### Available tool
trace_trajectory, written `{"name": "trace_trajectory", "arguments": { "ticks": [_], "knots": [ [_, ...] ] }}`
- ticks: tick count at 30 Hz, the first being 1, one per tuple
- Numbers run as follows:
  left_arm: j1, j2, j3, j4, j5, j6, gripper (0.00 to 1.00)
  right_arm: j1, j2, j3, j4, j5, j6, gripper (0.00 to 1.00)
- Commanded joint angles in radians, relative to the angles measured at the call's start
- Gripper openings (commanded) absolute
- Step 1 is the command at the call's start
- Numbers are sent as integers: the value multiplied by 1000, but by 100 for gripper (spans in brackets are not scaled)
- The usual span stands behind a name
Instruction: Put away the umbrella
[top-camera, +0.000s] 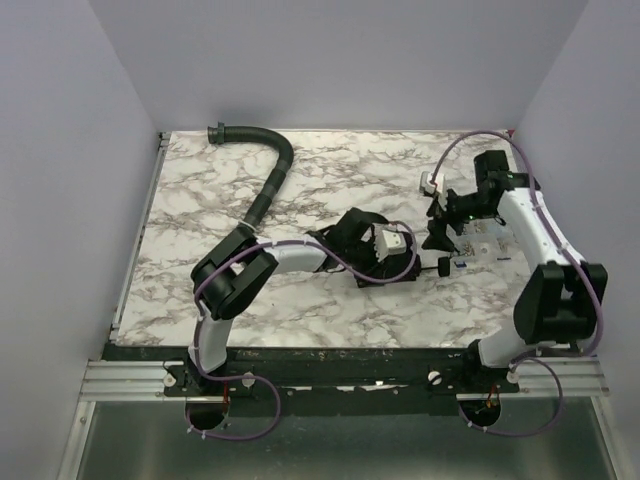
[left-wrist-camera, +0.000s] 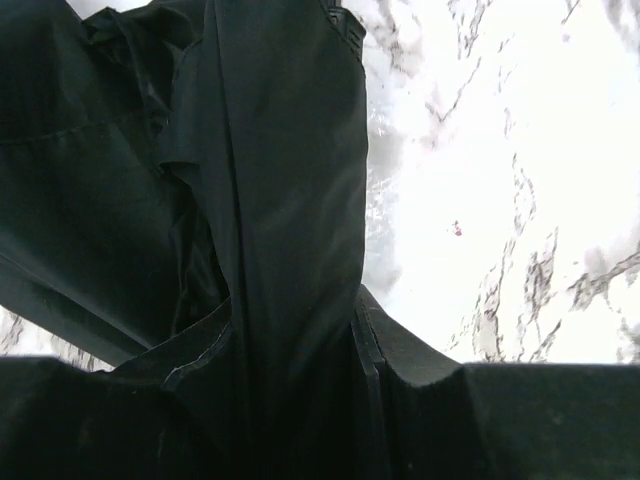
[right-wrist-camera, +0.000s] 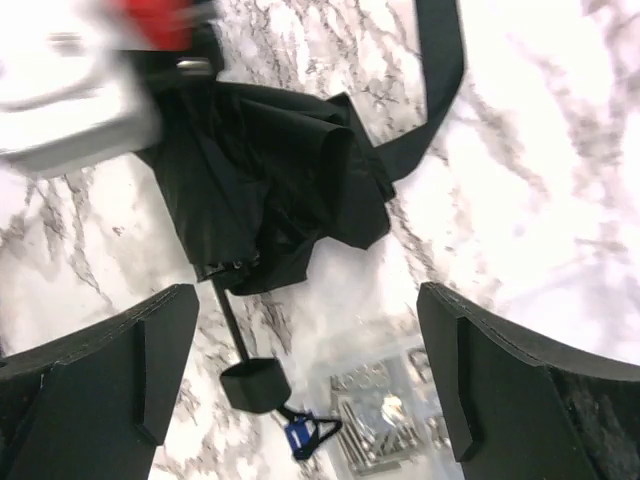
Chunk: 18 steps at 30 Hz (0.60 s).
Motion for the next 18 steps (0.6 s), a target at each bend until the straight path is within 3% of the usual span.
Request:
{"name": "trace_trajectory", "arguments": {
  "ticks": [1, 3, 5, 6, 12, 18],
  "knots": [
    [35, 255, 78, -546, 141, -146, 17, -14, -239, -176, 193, -33, -45, 100],
    [39, 306, 139, -613, 156, -163, 18, -14, -334, -298, 166, -114, -251, 100],
    [41, 351, 194, -680, 162, -167, 18, -13, -328, -357, -16, -156, -565, 100],
    [41, 369, 216, -699, 162, -169, 18, -6, -318, -382, -24, -172, -595, 100],
    [40, 411, 280, -745, 164, -196, 19, 83, -353, -539, 360, -15, -392, 100],
    [41, 418, 314, -772, 165, -207, 20, 138, -348, -676, 590, 97, -412, 100]
  ]
}}
